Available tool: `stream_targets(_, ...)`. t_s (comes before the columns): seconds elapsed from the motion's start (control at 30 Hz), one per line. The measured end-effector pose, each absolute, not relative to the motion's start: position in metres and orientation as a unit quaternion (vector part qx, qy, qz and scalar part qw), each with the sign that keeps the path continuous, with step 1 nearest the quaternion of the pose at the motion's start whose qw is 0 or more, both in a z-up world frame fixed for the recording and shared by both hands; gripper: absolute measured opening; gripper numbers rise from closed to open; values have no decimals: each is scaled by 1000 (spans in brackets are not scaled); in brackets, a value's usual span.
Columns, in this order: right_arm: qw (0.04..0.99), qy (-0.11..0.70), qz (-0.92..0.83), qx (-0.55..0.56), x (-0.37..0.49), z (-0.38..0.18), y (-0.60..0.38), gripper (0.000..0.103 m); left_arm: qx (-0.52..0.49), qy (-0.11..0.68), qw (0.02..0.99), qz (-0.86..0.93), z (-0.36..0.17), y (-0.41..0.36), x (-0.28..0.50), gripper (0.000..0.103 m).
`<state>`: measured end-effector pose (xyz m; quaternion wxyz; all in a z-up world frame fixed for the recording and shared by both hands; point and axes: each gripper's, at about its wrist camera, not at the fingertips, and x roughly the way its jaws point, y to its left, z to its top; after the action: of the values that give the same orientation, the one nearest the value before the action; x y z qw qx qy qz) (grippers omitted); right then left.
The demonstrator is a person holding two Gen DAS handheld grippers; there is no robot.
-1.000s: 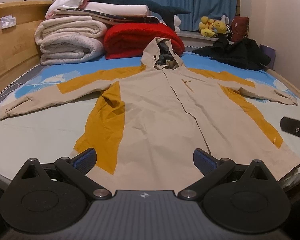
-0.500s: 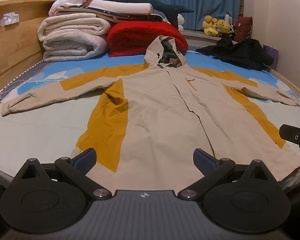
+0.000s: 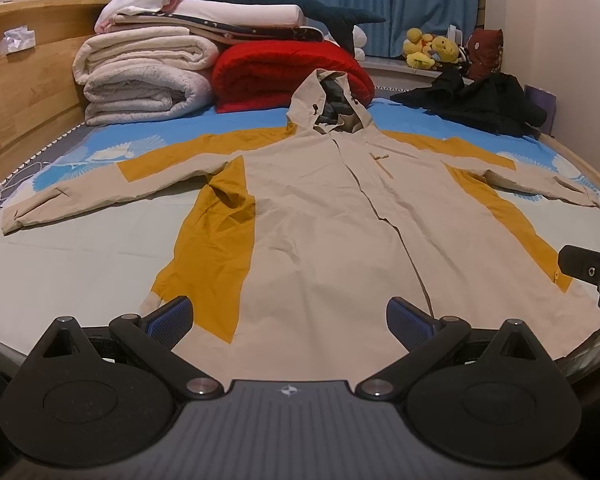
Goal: Fold large clothes
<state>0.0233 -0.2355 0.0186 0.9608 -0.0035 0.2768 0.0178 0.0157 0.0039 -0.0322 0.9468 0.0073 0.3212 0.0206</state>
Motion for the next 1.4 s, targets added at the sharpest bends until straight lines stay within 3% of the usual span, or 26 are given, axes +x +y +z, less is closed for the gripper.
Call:
stream_targets(0.23, 962, 273, 16, -3, 23, 20, -237, 102, 11, 317, 948, 22, -33, 3, 16, 102)
stream_targets(0.3, 964, 265, 13, -1, 21, 22, -238, 102, 11, 314, 949, 20, -31, 3, 17, 95)
stream_targets(0.37, 968, 252, 8, 2, 19, 26, -241, 102, 3, 316, 949, 11, -27, 9, 20, 70)
stream_targets(0.47, 973, 231, -4, 17, 19, 33, -248, 102, -2, 321, 947, -14, -15, 24, 33, 44)
stream_targets(0.63, 974, 226, -11, 10, 49, 38, -281, 97, 28, 304, 951, -53, 6, 71, 78, 42)
stream_targets(0.77, 968, 251, -22, 6, 92, 25, -329, 73, 49, 345, 936, -56, -19, 111, 114, 42)
stream_targets(0.83, 954, 294, -41, 37, 114, 7, -353, 71, 31, 403, 915, -19, -47, 131, 129, 42)
stream_targets(0.93, 923, 367, -57, 104, 138, -27, -380, 70, -88, 494, 865, 18, -86, 164, 149, 42)
stream_targets(1.13, 871, 462, -128, 106, 151, -84, -395, 66, -89, 540, 834, 71, -113, 182, 162, 44)
stream_targets(1.2, 850, 493, -152, 105, 149, -97, -400, 45, -106, 546, 828, 64, -117, 186, 163, 40)
stream_targets(1.27, 844, 499, -163, 112, 144, -102, -404, 36, -102, 546, 830, 49, -118, 184, 161, 5)
stream_targets(1.3, 844, 499, -162, 112, 143, -101, -403, 19, -91, 541, 835, 48, -116, 183, 160, 5)
stream_targets(1.4, 842, 499, -161, 124, 142, -91, -401, 1, -104, 511, 852, 48, -98, 185, 152, 1)
